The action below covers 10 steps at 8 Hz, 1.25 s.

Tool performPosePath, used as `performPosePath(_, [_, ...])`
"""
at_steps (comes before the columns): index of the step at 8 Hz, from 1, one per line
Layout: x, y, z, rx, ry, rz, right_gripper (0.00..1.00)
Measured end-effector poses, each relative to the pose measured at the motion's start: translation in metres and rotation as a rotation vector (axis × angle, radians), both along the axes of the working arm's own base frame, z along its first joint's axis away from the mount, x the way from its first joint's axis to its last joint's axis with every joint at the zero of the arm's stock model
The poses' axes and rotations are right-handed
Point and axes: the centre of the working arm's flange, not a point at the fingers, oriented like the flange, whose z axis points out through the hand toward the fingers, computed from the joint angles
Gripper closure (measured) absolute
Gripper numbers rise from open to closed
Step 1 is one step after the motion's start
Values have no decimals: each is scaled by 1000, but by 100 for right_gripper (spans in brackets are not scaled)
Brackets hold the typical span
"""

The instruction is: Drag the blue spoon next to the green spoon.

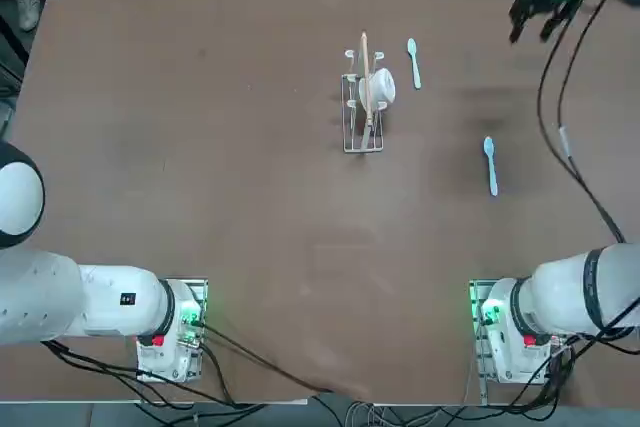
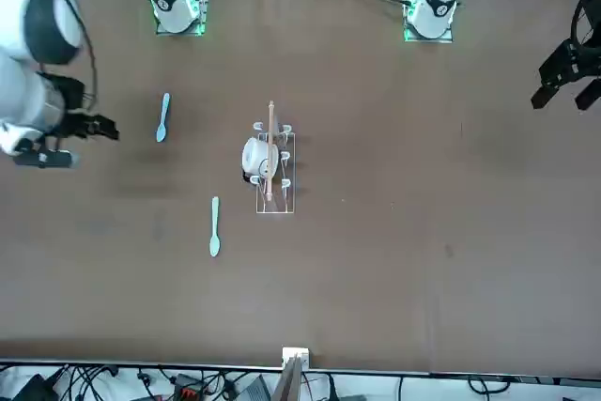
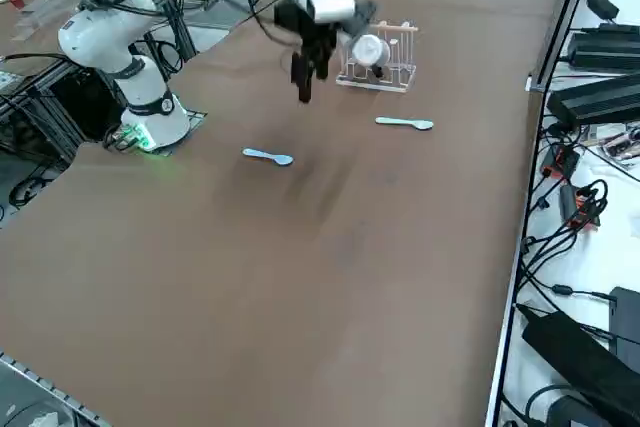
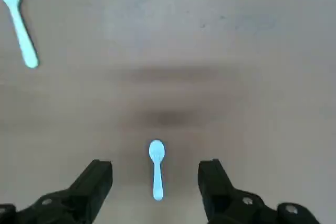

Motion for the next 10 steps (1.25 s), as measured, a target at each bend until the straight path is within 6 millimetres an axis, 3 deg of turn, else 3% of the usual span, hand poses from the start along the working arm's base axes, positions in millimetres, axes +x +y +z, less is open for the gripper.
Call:
performPosePath(2, [-41, 3, -68, 6, -45, 8, 0])
performPosePath(5, [-97, 5, -141, 18, -118, 19, 0])
performPosePath(7, [-132, 7, -174, 25, -149, 21, 0])
performPosePath(10, [-164, 8, -209, 33, -150, 21, 0])
